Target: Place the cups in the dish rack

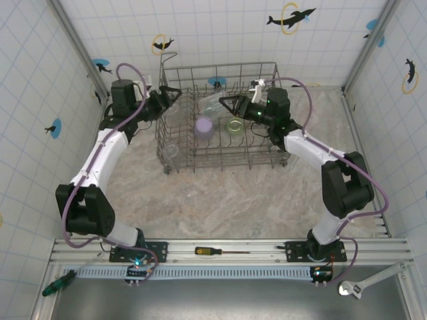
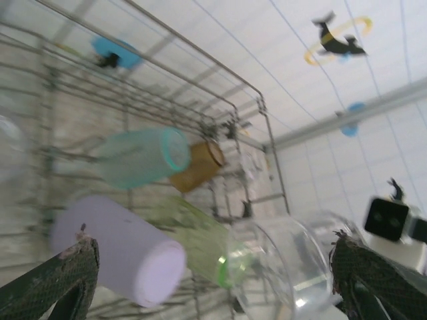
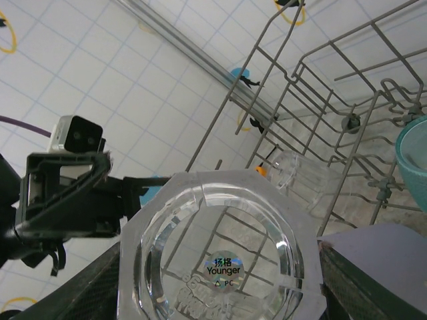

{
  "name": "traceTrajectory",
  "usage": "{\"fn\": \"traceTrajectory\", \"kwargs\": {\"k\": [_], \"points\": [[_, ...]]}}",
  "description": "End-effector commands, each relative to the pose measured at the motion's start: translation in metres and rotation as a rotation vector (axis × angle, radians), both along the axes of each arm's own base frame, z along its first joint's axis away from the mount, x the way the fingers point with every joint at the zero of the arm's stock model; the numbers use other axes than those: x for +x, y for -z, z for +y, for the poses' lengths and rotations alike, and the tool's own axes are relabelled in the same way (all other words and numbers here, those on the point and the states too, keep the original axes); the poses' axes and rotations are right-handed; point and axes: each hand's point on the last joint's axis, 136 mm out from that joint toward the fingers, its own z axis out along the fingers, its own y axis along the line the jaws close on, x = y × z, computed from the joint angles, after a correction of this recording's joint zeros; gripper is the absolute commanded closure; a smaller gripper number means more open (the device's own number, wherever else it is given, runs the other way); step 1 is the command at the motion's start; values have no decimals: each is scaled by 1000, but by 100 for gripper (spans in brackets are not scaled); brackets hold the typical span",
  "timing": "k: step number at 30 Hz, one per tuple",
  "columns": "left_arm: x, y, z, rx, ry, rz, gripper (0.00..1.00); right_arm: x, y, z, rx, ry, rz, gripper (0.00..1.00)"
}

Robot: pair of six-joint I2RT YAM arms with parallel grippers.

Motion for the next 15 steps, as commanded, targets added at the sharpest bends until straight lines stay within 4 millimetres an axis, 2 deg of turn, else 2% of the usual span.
{"fn": "traceTrajectory", "kwargs": {"k": [1,5,9,15], "points": [[4,-11,43,69,-131,-30,7,-4,-33,7,-45,14,-117,61],[4,-9,80,141,-246,-47,4,-6,-26,21,-139,16,-141,61],[3,-2,106,240,-336,-45,3,-6,-23,35,-197,4,-153,61],[4,39,132,349,-406,28,3,-1,-16,62,-295,0,-181,61]]}}
